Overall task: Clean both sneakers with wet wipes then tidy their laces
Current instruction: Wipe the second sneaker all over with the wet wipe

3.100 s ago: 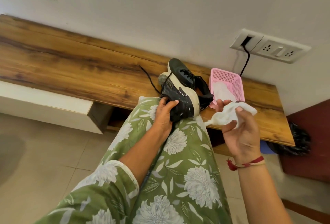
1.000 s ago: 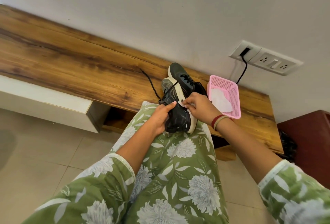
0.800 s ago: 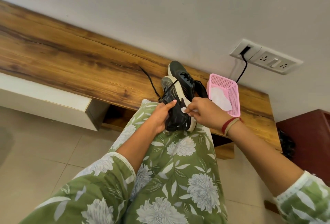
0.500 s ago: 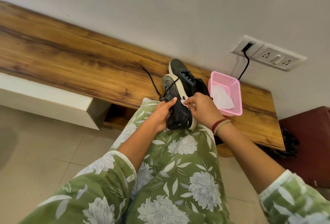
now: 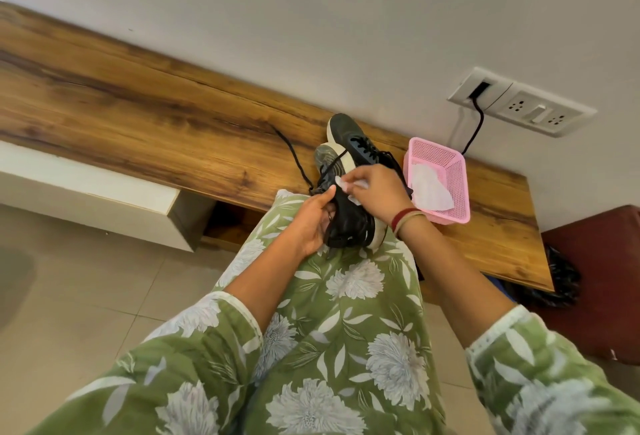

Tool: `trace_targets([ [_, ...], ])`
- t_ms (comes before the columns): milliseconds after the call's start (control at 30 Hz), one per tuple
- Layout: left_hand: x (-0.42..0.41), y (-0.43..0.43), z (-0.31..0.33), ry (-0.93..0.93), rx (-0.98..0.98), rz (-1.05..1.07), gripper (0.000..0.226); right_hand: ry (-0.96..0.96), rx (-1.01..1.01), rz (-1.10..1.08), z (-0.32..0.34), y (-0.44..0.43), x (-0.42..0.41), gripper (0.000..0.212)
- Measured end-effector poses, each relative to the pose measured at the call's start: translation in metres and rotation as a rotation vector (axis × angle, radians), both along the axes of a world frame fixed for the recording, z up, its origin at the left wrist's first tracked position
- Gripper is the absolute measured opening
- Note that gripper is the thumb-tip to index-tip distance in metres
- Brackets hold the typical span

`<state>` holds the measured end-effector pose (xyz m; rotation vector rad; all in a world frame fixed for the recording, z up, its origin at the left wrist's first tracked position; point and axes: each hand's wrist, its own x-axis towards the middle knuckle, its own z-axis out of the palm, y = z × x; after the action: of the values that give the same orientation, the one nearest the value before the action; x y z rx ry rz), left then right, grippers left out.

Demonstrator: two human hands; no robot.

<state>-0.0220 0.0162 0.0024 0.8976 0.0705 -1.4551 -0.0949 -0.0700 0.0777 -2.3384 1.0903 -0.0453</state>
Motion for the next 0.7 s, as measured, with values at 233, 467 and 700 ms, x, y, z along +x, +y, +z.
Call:
trace_targets([
  [233, 0.000, 0.006, -0.001, 0.023, 0.015, -0.005, 0.037, 0.081, -0.167, 0.115, -0.019, 0.012, -0.017, 0.027],
  [467, 0.000, 0.021, -0.010, -1.251, 0.234, -0.162, 0.024, -0.045, 0.288, 0.039, 0.008, 0.005, -0.035, 0.019],
  [700, 0.002, 0.014, -0.010, -1.829, 0.364, -0.110, 0.078, -0.370, 0.561, -0.378, 0.001, -0.015, -0.018, 0.011],
])
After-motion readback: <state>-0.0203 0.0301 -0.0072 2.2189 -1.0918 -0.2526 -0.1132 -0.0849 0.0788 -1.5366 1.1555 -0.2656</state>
